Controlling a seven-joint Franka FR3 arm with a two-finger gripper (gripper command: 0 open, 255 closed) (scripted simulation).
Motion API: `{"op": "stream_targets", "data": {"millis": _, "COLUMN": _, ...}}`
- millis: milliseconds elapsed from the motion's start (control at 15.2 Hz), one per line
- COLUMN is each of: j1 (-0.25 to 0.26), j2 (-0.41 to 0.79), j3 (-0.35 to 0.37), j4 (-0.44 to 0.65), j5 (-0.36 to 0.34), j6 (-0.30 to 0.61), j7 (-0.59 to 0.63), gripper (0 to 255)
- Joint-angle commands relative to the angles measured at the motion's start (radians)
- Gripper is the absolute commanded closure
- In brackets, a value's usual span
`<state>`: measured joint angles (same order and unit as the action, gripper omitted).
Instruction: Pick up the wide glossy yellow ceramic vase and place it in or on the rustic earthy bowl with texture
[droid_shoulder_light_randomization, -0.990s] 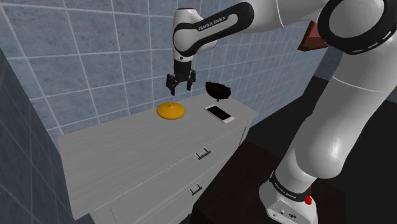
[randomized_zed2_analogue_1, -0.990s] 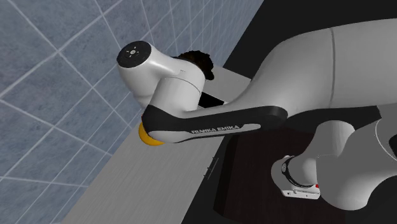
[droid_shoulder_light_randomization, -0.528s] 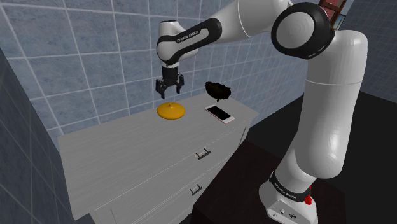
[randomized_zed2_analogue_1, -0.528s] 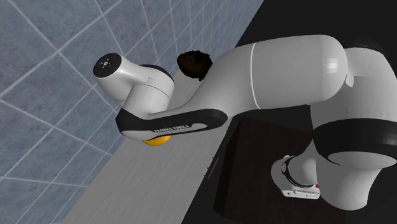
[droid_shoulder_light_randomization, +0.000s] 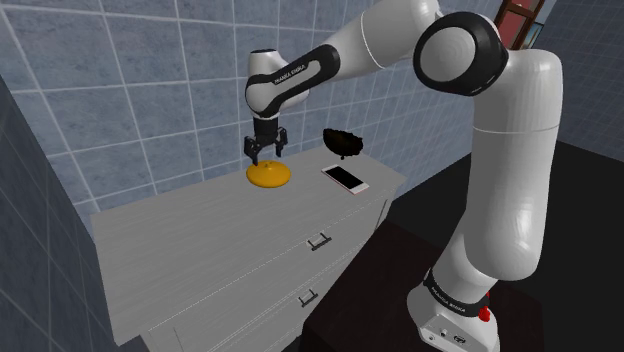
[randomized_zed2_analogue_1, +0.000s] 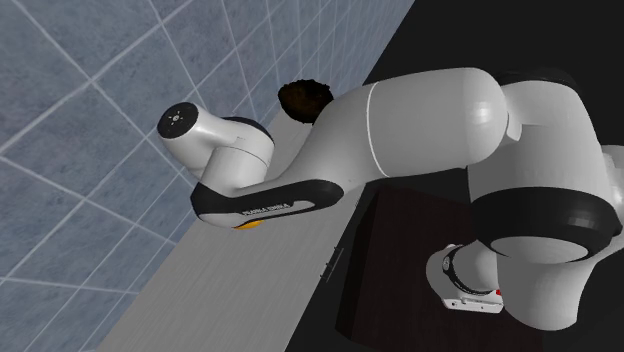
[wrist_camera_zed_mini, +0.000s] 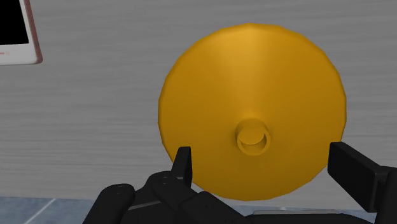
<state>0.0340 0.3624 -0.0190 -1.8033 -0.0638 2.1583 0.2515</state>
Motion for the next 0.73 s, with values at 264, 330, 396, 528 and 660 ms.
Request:
{"op": "stream_targets", "data": {"millis": 264, "j1": 0.0, "j2": 0.003, "j3": 0.0, "j4": -0.002, "j5": 0.0, "j6": 0.006, "j7": 0.0, "gripper": 0}}
{"op": "stream_targets", "data": {"millis": 330, "j1": 0.0, "j2": 0.003, "j3": 0.0, "j4": -0.002, "j5": 0.0, "j6": 0.006, "j7": 0.0, "gripper": 0}}
{"op": "stream_targets", "data": {"millis": 396, "j1": 0.0, "j2": 0.003, "j3": 0.0, "j4": -0.002, "j5": 0.0, "j6": 0.006, "j7": 0.0, "gripper": 0}}
{"op": "stream_targets", "data": {"millis": 528, "j1": 0.0, "j2": 0.003, "j3": 0.0, "j4": -0.002, "j5": 0.0, "j6": 0.006, "j7": 0.0, "gripper": 255}}
{"op": "stream_targets", "data": {"millis": 660, "j1": 0.0, "j2": 0.003, "j3": 0.0, "j4": -0.002, "j5": 0.0, "j6": 0.006, "j7": 0.0, "gripper": 255}}
